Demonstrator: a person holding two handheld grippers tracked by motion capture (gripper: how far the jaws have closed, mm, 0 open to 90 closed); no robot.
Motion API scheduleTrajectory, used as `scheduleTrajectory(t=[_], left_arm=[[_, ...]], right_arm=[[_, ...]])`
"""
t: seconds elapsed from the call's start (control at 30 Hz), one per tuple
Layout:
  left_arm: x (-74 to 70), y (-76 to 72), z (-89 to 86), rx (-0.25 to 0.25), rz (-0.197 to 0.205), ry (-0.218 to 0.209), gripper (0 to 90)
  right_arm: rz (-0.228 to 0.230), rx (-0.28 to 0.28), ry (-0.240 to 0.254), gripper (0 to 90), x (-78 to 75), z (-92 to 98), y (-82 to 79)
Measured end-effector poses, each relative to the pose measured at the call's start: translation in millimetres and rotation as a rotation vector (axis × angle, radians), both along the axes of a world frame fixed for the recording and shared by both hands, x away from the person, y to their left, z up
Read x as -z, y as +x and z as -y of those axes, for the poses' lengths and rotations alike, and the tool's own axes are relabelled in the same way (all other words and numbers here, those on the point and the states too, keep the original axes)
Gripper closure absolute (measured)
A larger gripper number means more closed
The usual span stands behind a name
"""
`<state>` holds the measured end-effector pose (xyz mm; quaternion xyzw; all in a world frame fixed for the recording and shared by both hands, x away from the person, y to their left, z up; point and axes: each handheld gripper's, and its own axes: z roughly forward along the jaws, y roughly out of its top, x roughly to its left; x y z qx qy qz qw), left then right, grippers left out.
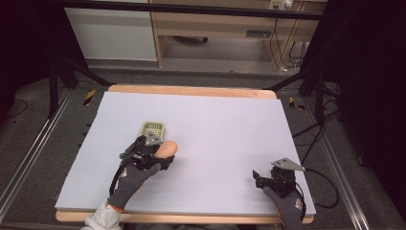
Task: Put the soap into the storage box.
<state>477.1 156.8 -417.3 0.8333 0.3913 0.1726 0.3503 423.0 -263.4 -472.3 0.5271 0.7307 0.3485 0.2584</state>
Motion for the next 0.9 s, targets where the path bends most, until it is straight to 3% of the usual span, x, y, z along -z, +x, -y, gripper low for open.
scheduleTrajectory(t=[0.9], left_arm=[[-13.2, 20.8, -22.0, -0.085, 0.032, -0.033, 31.7]], right_arm=[[-0.002, 0.001, 0.006, 12.0, -0.2, -1.3, 1.2]])
